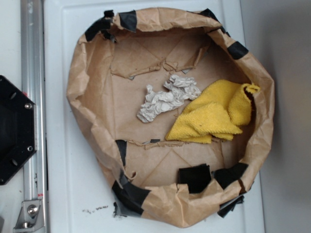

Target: Grab the yellow cloth.

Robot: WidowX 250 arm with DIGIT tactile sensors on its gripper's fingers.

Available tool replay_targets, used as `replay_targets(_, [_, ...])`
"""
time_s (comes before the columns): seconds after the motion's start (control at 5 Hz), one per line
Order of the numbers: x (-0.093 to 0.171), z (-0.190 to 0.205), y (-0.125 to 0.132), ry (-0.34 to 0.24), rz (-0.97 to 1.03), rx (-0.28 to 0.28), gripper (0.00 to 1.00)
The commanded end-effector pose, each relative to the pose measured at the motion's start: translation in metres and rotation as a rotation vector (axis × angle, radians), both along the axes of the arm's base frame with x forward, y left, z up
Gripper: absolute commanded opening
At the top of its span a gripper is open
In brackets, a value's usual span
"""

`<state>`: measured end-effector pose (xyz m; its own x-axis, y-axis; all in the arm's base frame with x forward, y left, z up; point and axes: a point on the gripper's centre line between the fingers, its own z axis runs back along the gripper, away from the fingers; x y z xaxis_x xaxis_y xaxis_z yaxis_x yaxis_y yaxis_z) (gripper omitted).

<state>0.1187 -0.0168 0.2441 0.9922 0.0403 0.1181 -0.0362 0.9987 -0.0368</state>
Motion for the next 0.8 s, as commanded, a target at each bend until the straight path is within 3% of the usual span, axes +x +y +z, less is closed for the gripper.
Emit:
replay_targets(0.0, [0.000,0.000,0.000,0.000,0.000,0.000,1.00])
replay_targets(0.2, [0.050,-0.019,0.017,-0.141,0.057,0.096,1.00])
replay_targets(0.4, [0.101,-0.035,0.034,-0.225,0.055,0.133,1.00])
replay_targets(0.6, [0.151,-0.077,0.046,-0.180,0.017,0.113,1.00])
